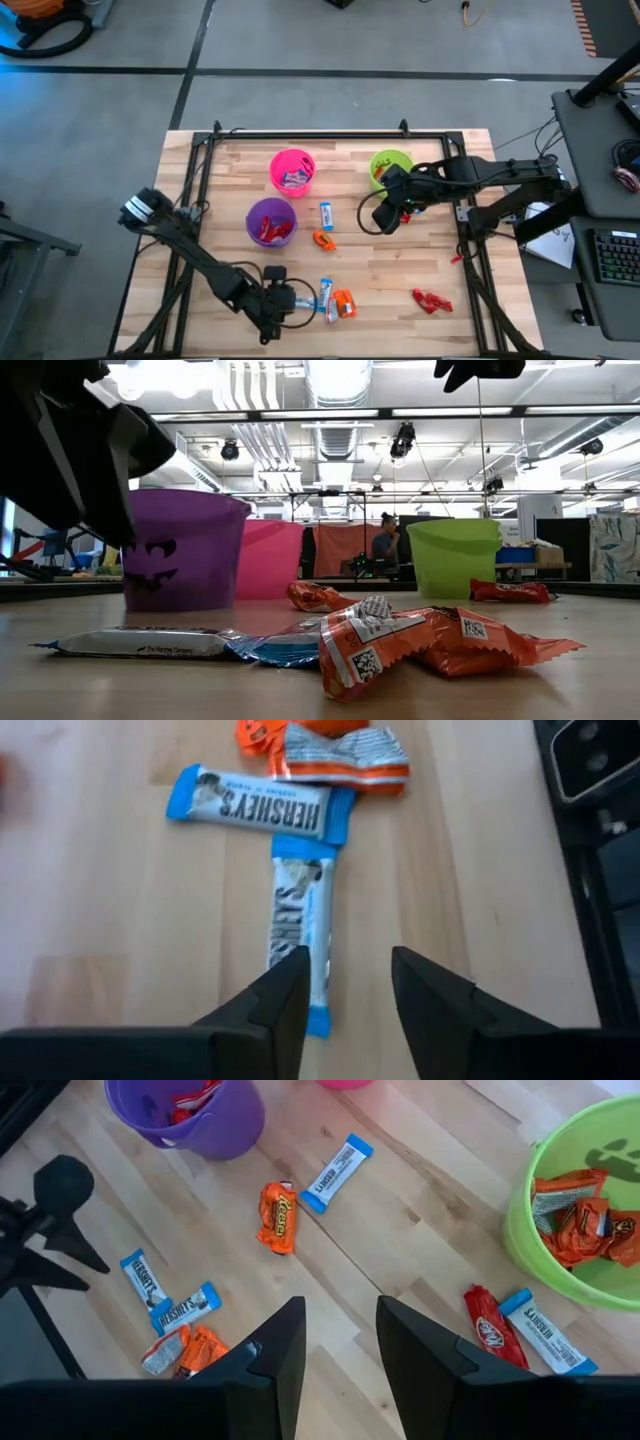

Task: Sort candy
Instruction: Put the white chocolate into the pink bucket

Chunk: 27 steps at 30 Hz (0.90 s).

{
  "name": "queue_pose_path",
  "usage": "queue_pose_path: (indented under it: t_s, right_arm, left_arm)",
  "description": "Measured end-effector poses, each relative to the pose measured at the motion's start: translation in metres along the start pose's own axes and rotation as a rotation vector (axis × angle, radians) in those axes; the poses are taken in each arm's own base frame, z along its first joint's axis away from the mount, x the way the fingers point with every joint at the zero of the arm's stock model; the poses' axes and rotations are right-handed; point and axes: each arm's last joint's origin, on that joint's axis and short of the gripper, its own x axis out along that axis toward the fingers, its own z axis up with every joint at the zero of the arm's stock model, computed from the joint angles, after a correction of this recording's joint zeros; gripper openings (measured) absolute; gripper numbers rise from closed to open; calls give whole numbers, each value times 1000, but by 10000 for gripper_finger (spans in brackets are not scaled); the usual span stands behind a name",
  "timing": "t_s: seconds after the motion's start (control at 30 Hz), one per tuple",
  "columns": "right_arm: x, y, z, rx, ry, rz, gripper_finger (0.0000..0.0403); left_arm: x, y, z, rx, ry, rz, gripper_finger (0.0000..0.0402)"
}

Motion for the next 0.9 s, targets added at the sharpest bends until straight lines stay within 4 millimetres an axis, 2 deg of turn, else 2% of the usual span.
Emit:
queue_pose_path:
  t_s: [0.33, 0.53, 0.9]
  right_arm:
    - [2, 0, -1, -18, 4, -3, 121]
    - [2, 0, -1, -32, 5, -3, 124]
    - [2, 0, -1, -45, 5, -1, 128]
  left_arm:
    - [11, 0, -2, -29, -62, 89, 198]
    - [19, -2, -3, -35, -76, 81, 203]
    - [45, -1, -13, -72, -62, 111, 204]
